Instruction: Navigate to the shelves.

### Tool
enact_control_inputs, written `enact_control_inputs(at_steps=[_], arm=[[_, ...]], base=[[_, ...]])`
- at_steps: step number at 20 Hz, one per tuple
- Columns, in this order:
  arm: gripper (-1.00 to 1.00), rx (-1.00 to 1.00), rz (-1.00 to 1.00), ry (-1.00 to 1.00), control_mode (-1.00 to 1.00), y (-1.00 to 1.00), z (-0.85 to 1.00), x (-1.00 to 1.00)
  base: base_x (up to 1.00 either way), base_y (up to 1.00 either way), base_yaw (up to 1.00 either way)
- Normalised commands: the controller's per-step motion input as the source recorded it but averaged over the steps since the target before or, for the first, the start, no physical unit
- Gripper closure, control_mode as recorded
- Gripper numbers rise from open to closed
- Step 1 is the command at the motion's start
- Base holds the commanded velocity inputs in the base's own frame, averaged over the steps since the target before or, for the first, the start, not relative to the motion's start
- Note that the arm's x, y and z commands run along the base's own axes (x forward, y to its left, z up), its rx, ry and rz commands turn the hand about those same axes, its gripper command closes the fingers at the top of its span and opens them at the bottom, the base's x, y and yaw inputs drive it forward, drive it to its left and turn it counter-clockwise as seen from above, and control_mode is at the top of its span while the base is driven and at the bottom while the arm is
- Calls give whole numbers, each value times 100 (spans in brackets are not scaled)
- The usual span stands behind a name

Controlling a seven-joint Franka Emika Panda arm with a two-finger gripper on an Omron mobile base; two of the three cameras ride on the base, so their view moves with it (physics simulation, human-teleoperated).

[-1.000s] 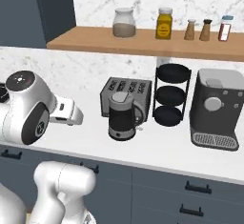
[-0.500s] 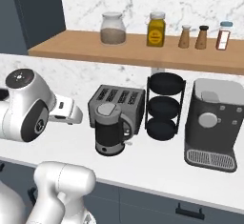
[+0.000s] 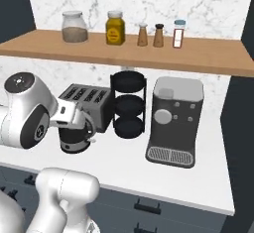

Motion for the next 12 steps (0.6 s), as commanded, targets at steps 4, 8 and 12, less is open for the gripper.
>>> enact_control_inputs(at_steps=[4, 8, 12], arm=[[-100, 0, 0, 0, 100, 0, 0, 0], [-100, 0, 0, 0, 100, 0, 0, 0], [-100, 0, 0, 0, 100, 0, 0, 0]], base=[[6, -94, -17], [12, -12, -44], [0, -62, -62]])
